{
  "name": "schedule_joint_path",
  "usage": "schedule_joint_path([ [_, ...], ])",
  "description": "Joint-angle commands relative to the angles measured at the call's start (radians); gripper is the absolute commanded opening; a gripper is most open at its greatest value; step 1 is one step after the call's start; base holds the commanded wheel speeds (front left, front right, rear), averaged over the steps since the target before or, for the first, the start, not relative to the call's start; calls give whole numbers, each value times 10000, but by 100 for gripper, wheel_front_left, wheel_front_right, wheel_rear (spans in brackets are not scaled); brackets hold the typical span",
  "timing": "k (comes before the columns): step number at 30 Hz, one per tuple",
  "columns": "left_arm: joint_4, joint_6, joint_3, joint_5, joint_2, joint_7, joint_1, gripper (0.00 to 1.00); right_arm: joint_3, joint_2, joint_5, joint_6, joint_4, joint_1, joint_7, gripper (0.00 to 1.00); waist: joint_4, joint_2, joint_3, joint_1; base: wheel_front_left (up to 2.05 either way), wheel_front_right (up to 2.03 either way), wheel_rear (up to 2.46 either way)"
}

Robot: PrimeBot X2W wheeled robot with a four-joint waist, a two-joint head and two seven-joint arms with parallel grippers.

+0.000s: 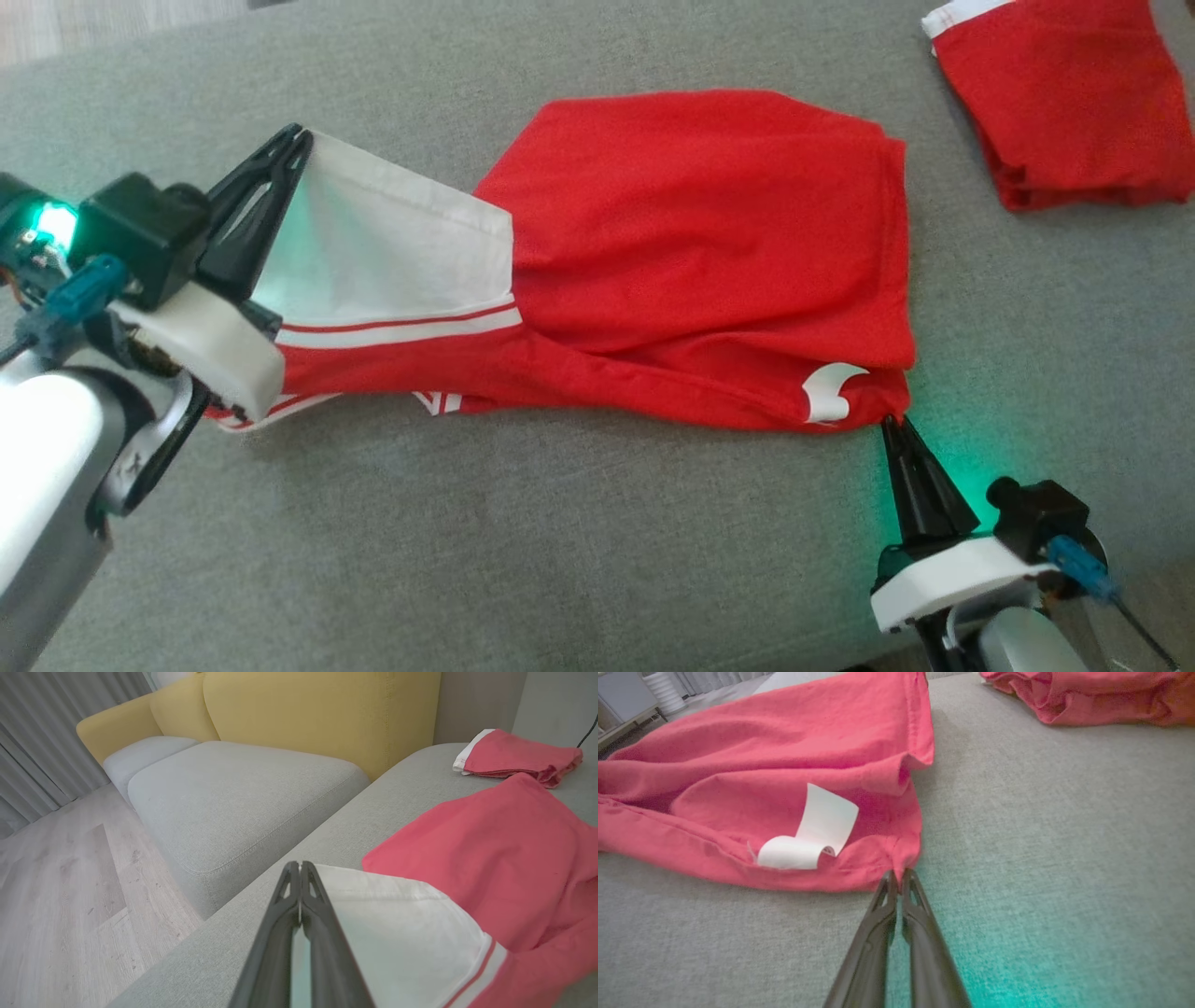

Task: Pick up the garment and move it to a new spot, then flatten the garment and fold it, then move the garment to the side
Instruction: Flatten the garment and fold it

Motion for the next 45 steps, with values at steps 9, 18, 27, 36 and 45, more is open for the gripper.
schedule_joint_path([
  [9, -664, 449, 939, 154, 671, -1267, 301, 0, -158, -234, -213, -7, -1480, 73, -40, 0, -117, -1, -734, 0, 0, 0, 0],
  [18, -1599, 650, 1702, 234, 1057, -2476, 295, 0, -850, -1243, -246, -7, -3855, -758, -40, 0, 59, -1, -1346, 0, 0, 0, 0],
  [27, -2047, -148, 1982, 633, 874, -2768, -2361, 0, -1869, -2740, -402, -7, -5555, -3225, 860, 0, 508, -1, -1742, 0, 0, 0, 0],
  [36, -448, -982, 1717, 898, -90, -2657, -5622, 0, -1230, -3611, -100, -7, -4987, -5962, 1771, 0, 940, -1, -1246, 0, 0, 0, 0],
  [45, 3203, -1486, 785, 1973, -1070, -3525, -8415, 0, 413, -3714, 644, -7, -1992, -9248, 1872, 0, 1534, -1, 656, 0, 0, 0, 0],
])
